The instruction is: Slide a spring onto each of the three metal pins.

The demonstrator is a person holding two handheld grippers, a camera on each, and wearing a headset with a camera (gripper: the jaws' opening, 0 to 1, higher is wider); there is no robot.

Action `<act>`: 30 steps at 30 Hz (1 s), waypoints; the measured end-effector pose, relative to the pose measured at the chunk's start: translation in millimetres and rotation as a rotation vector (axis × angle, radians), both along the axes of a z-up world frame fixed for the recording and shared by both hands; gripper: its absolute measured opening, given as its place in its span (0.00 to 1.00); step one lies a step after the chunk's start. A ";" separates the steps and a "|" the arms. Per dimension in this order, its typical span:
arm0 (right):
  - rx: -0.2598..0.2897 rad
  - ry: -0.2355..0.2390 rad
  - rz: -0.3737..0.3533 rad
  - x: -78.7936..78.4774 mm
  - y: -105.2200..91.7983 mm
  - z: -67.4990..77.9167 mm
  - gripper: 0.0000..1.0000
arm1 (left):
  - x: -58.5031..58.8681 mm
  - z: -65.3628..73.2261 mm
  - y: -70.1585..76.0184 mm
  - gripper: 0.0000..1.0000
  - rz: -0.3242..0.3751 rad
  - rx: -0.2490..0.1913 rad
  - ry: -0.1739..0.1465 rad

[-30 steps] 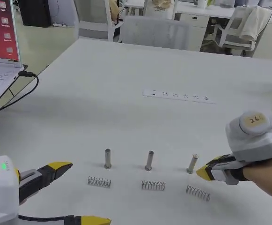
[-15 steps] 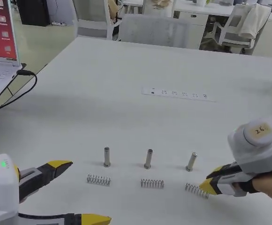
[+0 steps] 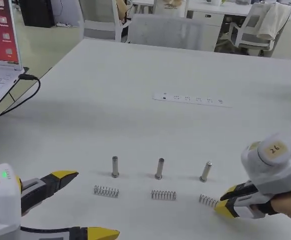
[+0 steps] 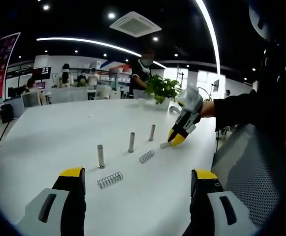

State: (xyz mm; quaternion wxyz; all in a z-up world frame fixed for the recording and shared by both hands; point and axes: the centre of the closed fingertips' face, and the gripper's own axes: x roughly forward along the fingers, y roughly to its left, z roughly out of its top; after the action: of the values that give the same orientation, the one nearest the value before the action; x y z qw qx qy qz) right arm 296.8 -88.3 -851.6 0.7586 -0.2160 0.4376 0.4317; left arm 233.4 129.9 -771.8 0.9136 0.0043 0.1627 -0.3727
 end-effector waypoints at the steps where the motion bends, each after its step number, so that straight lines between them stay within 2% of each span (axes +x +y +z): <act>1: -0.002 0.001 0.002 -0.3 -0.4 -0.7 0.15 | 0.1 -0.3 -0.4 0.85 -0.001 0.001 0.000; 12: -0.036 -0.009 0.054 -4.0 -2.4 -7.3 0.13 | 0.1 -1.1 -0.7 0.85 -0.002 -0.003 0.005; 21: -0.054 -0.040 0.092 -2.8 -3.2 -7.7 0.09 | -0.3 -1.6 -1.7 0.84 -0.007 -0.001 0.006; 24: -0.056 -0.043 0.105 -4.7 -2.8 -6.9 0.08 | -0.5 -1.1 -1.3 0.84 -0.008 -0.002 0.005; 30: -0.035 -0.053 0.132 -9.9 4.1 3.7 0.08 | -1.6 -0.6 -3.2 0.83 -0.018 0.000 0.005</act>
State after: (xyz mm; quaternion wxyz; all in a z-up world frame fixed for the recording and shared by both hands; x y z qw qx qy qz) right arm 286.9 -84.3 -847.9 0.7359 -0.2689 0.4096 0.4673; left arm 231.8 126.8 -772.4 0.9098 0.0047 0.1650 -0.3809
